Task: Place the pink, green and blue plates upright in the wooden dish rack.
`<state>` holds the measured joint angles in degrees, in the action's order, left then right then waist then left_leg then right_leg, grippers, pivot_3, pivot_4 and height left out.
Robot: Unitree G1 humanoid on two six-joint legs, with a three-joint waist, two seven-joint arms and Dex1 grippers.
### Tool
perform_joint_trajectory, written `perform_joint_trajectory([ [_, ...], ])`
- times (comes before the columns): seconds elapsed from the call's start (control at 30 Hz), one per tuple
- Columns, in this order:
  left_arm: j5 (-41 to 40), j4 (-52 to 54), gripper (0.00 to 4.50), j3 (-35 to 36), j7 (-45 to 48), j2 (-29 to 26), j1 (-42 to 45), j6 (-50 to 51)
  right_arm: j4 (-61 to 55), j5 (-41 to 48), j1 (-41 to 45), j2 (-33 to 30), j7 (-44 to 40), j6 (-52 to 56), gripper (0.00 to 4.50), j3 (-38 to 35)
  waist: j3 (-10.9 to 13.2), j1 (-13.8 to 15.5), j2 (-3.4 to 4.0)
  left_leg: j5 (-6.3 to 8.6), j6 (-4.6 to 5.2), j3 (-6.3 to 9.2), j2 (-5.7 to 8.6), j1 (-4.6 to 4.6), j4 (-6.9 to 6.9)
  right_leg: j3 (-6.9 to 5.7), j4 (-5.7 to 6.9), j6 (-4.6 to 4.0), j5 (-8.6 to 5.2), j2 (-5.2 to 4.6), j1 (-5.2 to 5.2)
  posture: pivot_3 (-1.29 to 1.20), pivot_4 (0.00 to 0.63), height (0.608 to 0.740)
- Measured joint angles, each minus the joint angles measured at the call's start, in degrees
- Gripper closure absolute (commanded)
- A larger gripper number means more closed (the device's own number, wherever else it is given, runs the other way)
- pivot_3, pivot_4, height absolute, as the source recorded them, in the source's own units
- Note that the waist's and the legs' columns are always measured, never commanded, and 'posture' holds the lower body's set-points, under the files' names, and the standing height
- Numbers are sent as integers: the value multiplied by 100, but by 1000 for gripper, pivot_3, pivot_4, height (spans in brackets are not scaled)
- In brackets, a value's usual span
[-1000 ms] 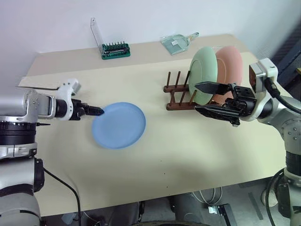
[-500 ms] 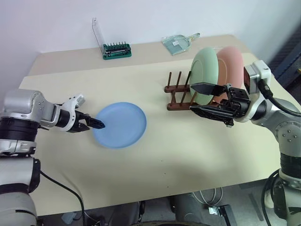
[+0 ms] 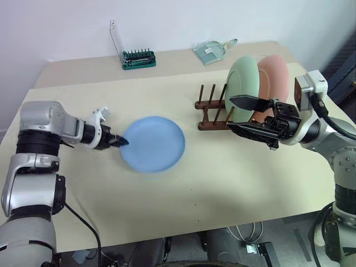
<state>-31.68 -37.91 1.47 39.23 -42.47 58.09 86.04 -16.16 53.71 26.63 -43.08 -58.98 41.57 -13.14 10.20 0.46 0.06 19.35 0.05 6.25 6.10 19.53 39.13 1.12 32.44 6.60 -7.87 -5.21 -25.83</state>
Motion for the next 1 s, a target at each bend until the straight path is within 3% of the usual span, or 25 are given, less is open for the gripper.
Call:
perform_joint_trajectory([
  [0.17,6,-661,4465,1178,-266,151,1006,-1159,-26,-721,417,119,123,-390,0,616,0,10,-3,0,0,-3,4,1,0,0,-2,1,0,-7,-2,0,150,740],
  [0.33,-299,-328,4465,2216,-921,908,999,-1802,11,-1743,966,427,380,-1242,0,1156,1,14,-8,-1,-2,-2,3,4,1,-3,0,1,1,-7,-4,0,150,740],
  [0.47,-777,666,4465,3624,-2531,2259,858,-3060,159,-3224,1529,1002,859,-2677,0,1861,-2,14,-13,-5,-11,-6,3,25,3,-2,8,0,2,-11,-37,0,150,740],
  [0.5,-882,1334,4465,3826,-2985,2746,685,-3416,220,-4012,1777,1115,1162,-3370,0,2174,-4,-4,-14,-6,-12,-17,3,32,1,-1,15,-1,3,-16,-56,0,150,740],
  [0.7,-1613,3541,4465,3768,-4354,4215,-150,-3517,1230,-6814,2188,1046,2341,-5241,0,3051,-16,16,-52,-8,-13,-21,11,52,19,-4,53,-4,4,-20,-76,0,150,740],
  [0.9,-2157,4726,4465,3408,-5095,4778,-569,-3623,2363,-8311,2714,700,3373,-6372,0,3193,-14,20,-55,-11,-18,-22,8,44,14,1,41,-9,5,-10,-72,0,150,740],
  [1.0,-2252,4862,4465,3004,-5205,4685,-776,-3502,2665,-8624,2868,705,3678,-6704,0,3206,-15,6,-55,-12,-20,-22,0,38,5,3,31,-11,6,1,-65,0,150,740],
])
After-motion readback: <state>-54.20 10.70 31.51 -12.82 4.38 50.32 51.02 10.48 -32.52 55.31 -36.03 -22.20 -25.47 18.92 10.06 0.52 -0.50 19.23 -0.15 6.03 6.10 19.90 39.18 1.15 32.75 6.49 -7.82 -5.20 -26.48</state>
